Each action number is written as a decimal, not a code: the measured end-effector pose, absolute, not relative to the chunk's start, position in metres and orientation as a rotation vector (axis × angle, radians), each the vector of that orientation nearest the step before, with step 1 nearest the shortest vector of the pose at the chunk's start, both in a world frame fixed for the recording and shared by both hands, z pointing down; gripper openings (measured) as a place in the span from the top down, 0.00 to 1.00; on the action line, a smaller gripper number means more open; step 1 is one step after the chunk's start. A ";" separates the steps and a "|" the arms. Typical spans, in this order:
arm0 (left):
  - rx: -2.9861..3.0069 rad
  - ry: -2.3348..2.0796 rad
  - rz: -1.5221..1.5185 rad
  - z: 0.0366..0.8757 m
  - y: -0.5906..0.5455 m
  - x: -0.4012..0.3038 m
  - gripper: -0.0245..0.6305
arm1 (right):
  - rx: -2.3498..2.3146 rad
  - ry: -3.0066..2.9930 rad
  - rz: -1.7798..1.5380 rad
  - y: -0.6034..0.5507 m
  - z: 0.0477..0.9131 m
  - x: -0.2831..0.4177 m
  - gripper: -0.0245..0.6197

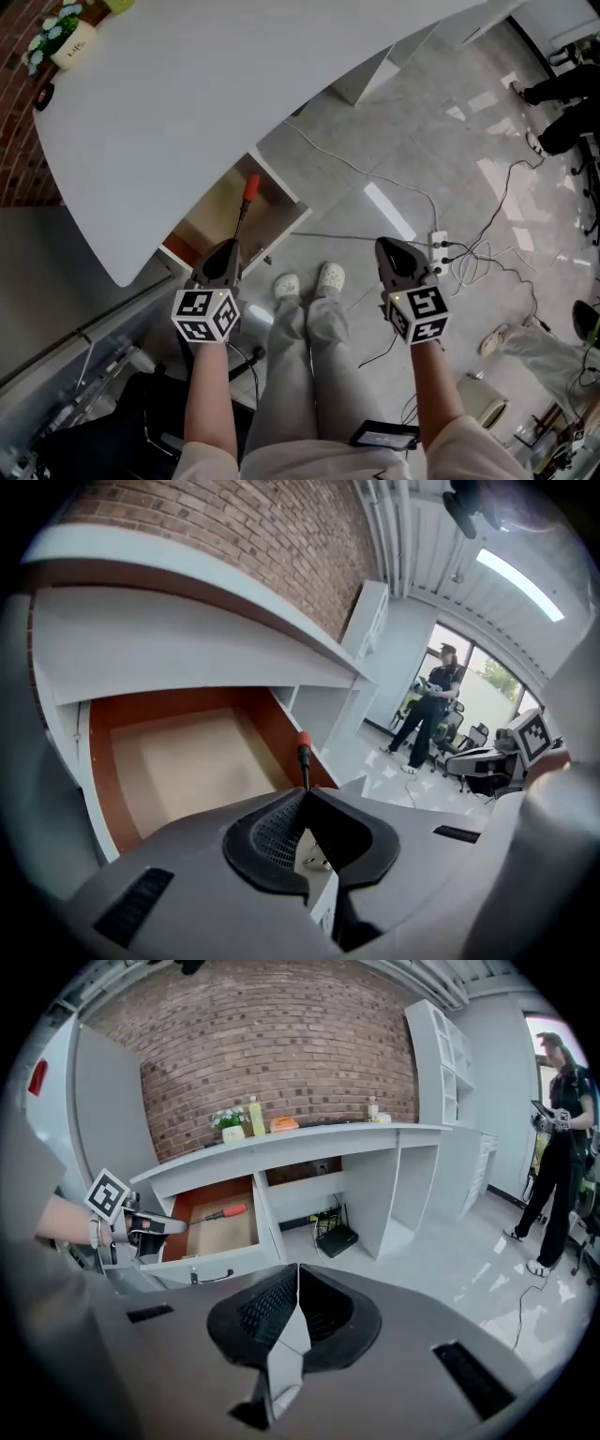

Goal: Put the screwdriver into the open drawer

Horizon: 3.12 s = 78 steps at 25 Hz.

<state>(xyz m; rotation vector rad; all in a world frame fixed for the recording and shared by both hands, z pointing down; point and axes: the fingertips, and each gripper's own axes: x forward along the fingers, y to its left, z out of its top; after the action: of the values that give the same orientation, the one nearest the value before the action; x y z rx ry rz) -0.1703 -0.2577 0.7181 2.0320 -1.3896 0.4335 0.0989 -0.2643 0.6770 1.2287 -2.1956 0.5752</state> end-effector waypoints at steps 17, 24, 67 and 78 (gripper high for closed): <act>1.893 -1.241 0.667 0.795 -0.290 -0.165 0.93 | 1.186 -2.171 0.581 -0.266 0.697 0.093 0.93; 1.842 -1.192 0.689 0.805 -0.290 -0.170 0.93 | 1.161 -2.169 0.576 -0.271 0.701 0.087 0.93; 1.976 -1.455 0.583 0.588 -0.279 -0.168 0.95 | 1.336 -2.260 0.442 -0.300 0.495 0.115 0.93; 2.080 -1.557 0.461 0.501 -0.280 -0.177 0.95 | 1.345 -2.309 0.329 -0.302 0.434 0.114 0.93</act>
<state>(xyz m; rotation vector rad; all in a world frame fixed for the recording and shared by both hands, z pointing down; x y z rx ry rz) -0.1769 -0.2805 0.5011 2.0803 -1.5571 0.4607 0.1135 -0.3024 0.4338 1.3446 -2.3091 0.3287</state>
